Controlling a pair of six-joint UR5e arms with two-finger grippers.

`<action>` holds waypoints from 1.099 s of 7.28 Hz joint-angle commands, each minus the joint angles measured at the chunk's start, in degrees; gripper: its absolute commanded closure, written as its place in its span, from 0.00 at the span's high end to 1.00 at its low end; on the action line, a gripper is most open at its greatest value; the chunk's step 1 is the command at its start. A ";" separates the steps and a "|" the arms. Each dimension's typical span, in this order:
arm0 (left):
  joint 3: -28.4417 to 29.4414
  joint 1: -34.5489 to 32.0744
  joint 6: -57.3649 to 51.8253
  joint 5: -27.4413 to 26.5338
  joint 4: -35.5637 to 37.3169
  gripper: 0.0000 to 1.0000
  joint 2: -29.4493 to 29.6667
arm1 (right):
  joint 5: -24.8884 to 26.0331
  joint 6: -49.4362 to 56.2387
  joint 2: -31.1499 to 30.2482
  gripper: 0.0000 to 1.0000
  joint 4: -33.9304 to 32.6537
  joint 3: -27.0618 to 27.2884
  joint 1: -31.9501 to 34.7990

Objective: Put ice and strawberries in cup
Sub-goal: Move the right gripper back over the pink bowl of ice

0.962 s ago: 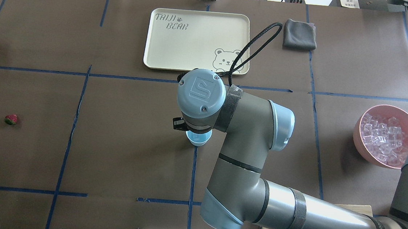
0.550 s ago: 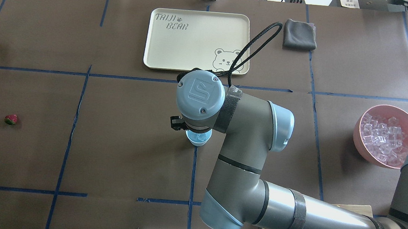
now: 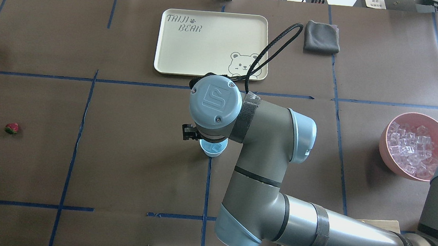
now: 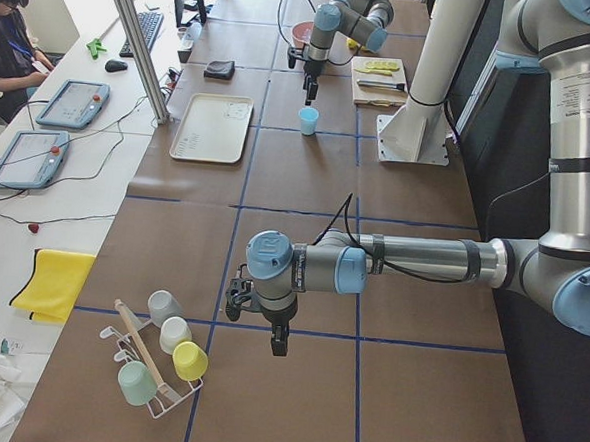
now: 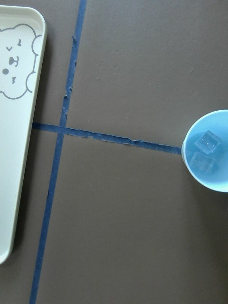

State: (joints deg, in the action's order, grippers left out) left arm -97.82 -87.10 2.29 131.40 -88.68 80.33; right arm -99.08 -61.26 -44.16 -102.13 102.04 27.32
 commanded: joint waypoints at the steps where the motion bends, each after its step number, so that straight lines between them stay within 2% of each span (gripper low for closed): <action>1: 0.00 0.00 0.00 0.00 0.00 1.00 0.00 | -5.56 9.00 -7.74 1.00 -0.17 8.75 6.65; 3: 0.00 0.00 0.00 0.00 0.00 1.00 0.00 | -13.20 21.63 -15.92 1.00 -0.08 13.87 15.70; 5: 0.00 0.00 0.00 0.00 0.00 1.00 0.00 | -19.10 32.56 -23.75 1.00 0.53 15.91 23.00; 8: 0.00 0.00 0.00 0.09 0.17 1.00 0.00 | -21.06 46.02 -31.67 1.00 0.53 16.18 29.52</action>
State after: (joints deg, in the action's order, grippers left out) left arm -97.85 -87.07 2.28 131.48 -88.60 80.33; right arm -119.44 -20.49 -72.60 -101.62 118.15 54.29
